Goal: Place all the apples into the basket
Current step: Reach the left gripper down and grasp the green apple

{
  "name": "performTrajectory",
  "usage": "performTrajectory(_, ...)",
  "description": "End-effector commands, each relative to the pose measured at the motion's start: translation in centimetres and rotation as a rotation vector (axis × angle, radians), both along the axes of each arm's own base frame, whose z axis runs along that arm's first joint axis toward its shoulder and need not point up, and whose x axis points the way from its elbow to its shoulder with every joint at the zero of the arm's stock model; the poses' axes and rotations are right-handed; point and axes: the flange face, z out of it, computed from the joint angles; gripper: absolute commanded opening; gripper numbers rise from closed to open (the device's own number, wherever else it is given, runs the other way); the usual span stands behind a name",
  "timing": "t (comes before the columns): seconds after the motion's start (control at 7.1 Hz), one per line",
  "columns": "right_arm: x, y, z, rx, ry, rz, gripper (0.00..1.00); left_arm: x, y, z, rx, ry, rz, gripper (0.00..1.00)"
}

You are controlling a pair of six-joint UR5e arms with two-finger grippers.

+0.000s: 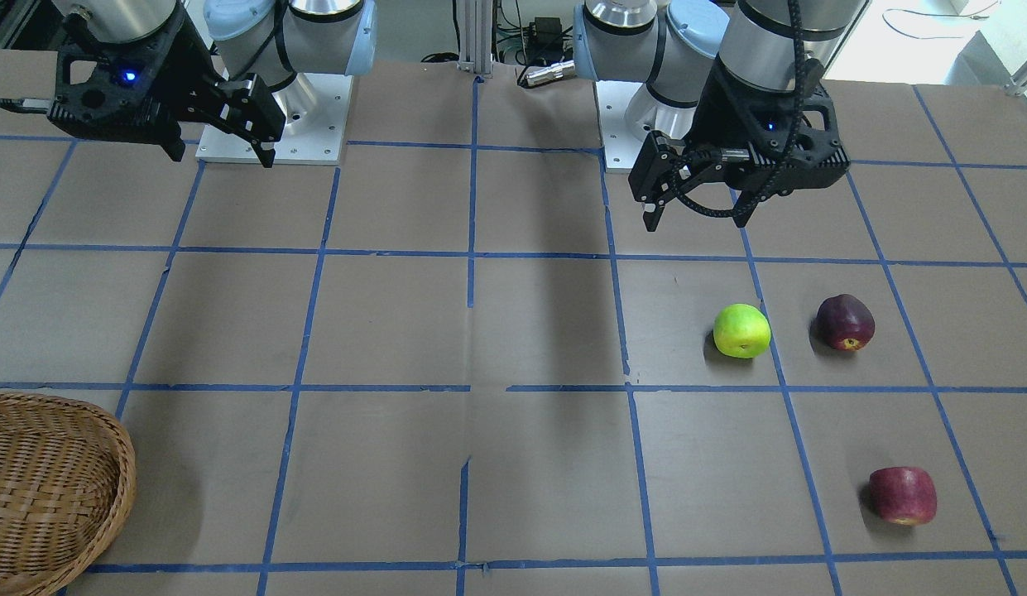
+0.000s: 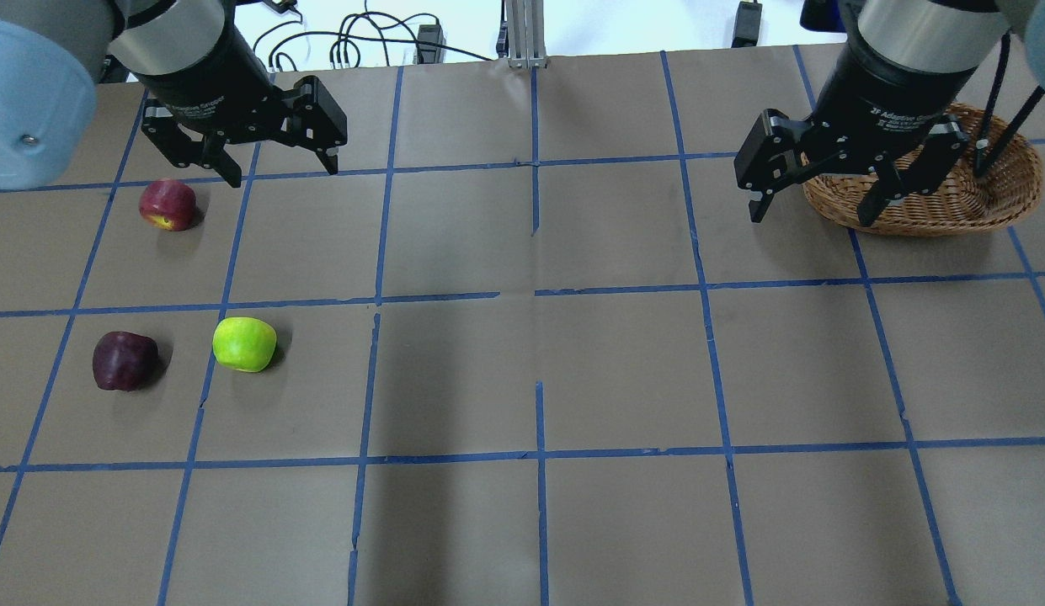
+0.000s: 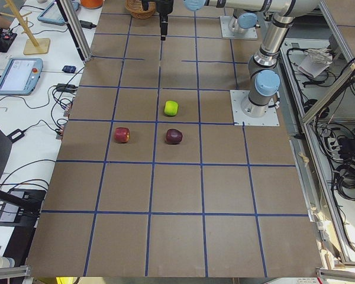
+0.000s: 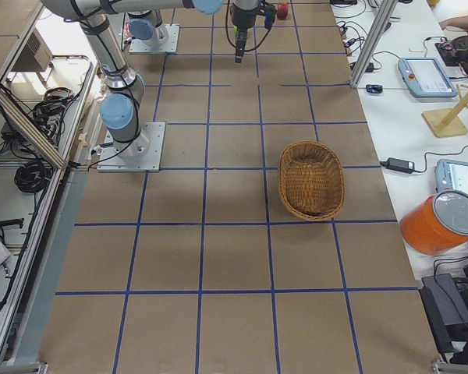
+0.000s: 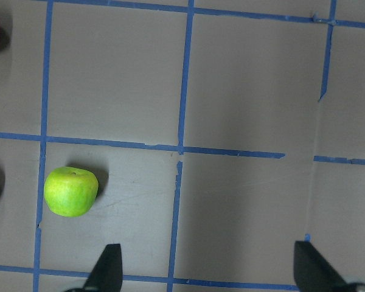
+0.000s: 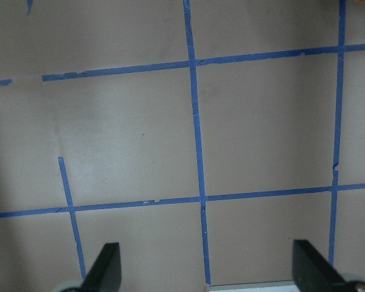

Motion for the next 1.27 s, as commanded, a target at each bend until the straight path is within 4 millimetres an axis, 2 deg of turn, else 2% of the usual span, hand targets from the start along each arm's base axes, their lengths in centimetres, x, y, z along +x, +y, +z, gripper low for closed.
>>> performTrajectory(0.0, 0.0, 0.0, -0.1, 0.004, 0.002, 0.0, 1.0, 0.0, 0.0, -0.1, 0.002, 0.0, 0.0, 1.0)
performTrajectory(0.42, 0.0, 0.0, -0.1, 0.005, 0.002, 0.0, 1.0, 0.5, -0.1, -0.7, 0.016, -0.004, -0.018, 1.0)
performTrajectory(0.56, 0.0, 0.1, 0.0, 0.004, 0.002, 0.0, 1.0, 2.5, -0.6, -1.1, 0.028, -0.018, -0.077, 1.0)
performTrajectory(0.7, 0.0, 0.1, -0.1, 0.005, 0.002, 0.0, 1.0, 6.3, -0.8, -3.4, 0.073, -0.027, -0.089, 1.0)
performTrajectory(0.99, -0.1, 0.1, -0.1, 0.005, 0.003, -0.001, 1.0, 14.0, -0.6, -9.7, 0.131, -0.027, -0.104, 1.0)
performTrajectory(1.13, 0.0, 0.2, -0.1, 0.008, 0.003, 0.0, 1.0, 16.0, -1.1, -14.6, 0.166, -0.017, -0.097, 1.0)
